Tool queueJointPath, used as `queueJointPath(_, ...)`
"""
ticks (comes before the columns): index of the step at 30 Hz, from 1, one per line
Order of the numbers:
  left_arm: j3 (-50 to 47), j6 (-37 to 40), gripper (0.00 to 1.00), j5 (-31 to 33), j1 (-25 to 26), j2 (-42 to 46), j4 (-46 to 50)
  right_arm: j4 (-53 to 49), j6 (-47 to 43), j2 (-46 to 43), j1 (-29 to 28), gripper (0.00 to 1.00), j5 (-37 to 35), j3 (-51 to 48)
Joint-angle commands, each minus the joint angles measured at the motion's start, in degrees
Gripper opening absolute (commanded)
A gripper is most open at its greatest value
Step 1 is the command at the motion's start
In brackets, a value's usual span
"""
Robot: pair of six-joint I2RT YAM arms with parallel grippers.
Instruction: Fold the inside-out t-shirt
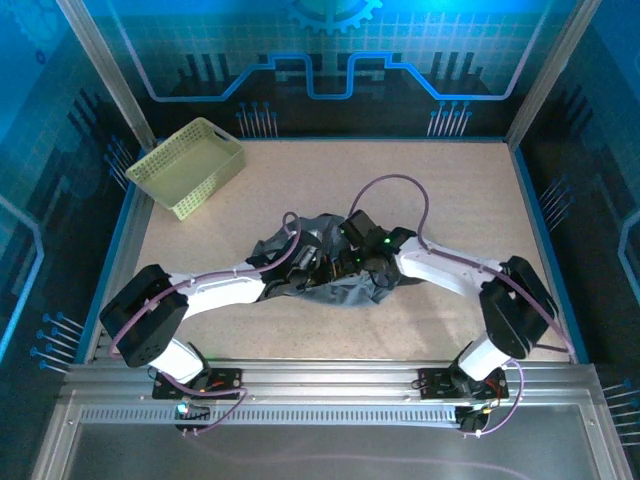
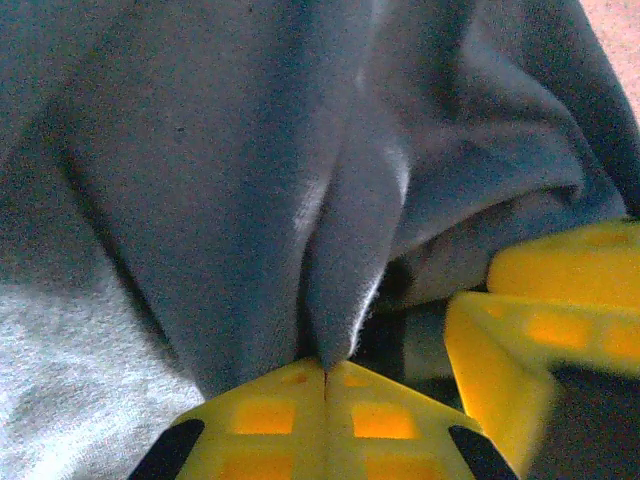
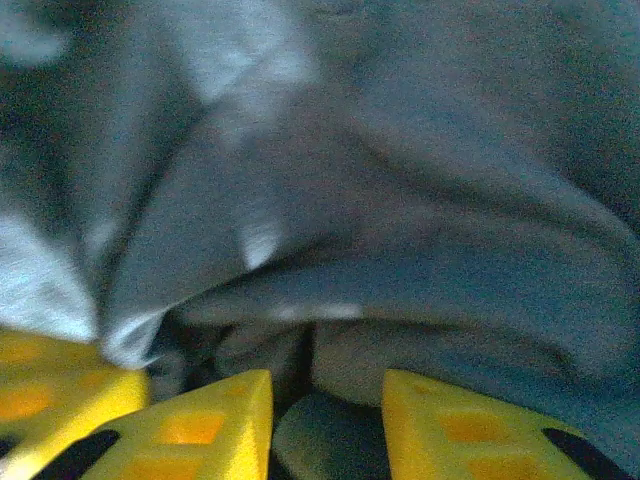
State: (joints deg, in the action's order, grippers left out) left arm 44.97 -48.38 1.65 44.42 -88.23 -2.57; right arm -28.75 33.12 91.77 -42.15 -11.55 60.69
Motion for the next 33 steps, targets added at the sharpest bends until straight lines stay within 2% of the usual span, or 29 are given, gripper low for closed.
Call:
queueJointPath(1, -1.2, -1.6, 0.0, 0.3, 0.4, 0.7, -2.1, -3.1, 2.2, 2.5, 0.8, 0.41, -4.8, 2.9)
queueJointPath(5, -1.9, -2.1, 0.0, -0.2, 0.5, 0.3, -3.2, -1.8, 2.2, 4.7, 1.1, 0.48, -3.7, 3.4)
queueJointPath(8, -1.8, -2.2, 0.0, -0.8, 0.6, -0.2, -3.6, -0.5, 2.2, 6.2, 1.2, 0.48, -2.9, 3.9)
queueJointPath(11, -1.7, -2.3, 0.0, -0.8, 0.8, -0.4, -3.5, -0.6, 2.2, 7.3, 1.3, 0.38, -4.3, 4.8)
queueJointPath(14, -1.6, -2.2, 0.0, -0.7, 0.8, -0.5, -3.4, -1.5, 1.1, 7.1, 1.2, 0.2, -6.0, 5.8)
queueJointPath(16, -1.6, -2.1, 0.0, -0.4, 0.8, -0.5, -3.2, -1.9, 0.0, 4.9, 0.9, 0.1, -6.8, 5.5)
queueJointPath(20, -1.3, -1.8, 0.0, 0.4, 0.8, -0.7, -2.4, -2.3, -2.8, -2.2, 0.5, 0.01, -3.5, 4.3)
queueJointPath(29, -1.9, -1.8, 0.0, 0.6, 0.8, -0.7, -3.8, -6.3, -2.6, -19.1, 1.7, 0.0, 3.2, -1.9)
queueJointPath(33, -1.8, -1.6, 0.0, 0.5, 0.8, -0.5, -3.3, -7.5, -1.7, -24.9, 3.0, 0.0, 2.9, -6.4)
